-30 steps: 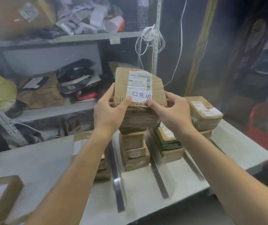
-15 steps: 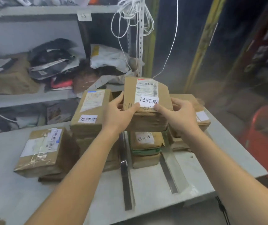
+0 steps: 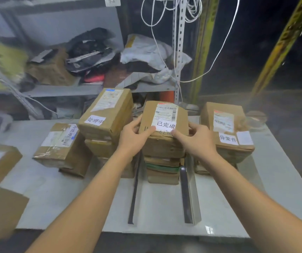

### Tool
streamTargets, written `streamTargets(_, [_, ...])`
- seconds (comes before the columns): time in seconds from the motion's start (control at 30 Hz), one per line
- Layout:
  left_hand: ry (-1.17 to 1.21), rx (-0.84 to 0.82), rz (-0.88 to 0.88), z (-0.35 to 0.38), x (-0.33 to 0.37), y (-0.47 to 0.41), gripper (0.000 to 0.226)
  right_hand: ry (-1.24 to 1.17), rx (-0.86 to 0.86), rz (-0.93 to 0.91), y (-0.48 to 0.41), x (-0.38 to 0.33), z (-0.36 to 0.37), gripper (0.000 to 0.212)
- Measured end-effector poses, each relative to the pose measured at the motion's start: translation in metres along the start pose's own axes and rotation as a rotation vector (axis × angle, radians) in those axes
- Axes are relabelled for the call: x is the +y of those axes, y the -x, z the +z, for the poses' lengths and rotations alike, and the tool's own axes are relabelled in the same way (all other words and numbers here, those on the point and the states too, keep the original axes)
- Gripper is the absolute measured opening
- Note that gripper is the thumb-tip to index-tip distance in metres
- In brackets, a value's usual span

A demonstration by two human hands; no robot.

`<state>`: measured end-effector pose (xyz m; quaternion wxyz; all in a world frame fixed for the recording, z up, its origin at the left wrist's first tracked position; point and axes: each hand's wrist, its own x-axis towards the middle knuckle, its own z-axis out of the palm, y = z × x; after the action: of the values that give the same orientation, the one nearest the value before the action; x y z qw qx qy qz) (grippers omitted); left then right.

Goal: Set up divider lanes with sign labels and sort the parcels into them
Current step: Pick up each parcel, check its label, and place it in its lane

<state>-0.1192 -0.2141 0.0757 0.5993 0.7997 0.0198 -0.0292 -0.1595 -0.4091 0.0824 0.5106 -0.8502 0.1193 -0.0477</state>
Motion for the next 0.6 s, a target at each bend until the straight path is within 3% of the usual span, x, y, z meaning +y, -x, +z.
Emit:
streamTargets(0.17, [-0.028,-0.02,-0.042,0.002,-0.018,-0.001,0.075,0.03,0.002,0.059,0.0,0.012,0.009,0.062])
streamTargets(0.37, [-0.109,-0.016,-0.044,0.001,-0.019,0.005,0.067,0.037,-0.059,0.118,0.001,0.011,0.002,0.069])
streamTargets(0.6, [-0.182,-0.057,-0.061,-0.001,-0.006,0.01,0.062,0.063,-0.064,0.127,0.005,-0.001,-0.008,0.062])
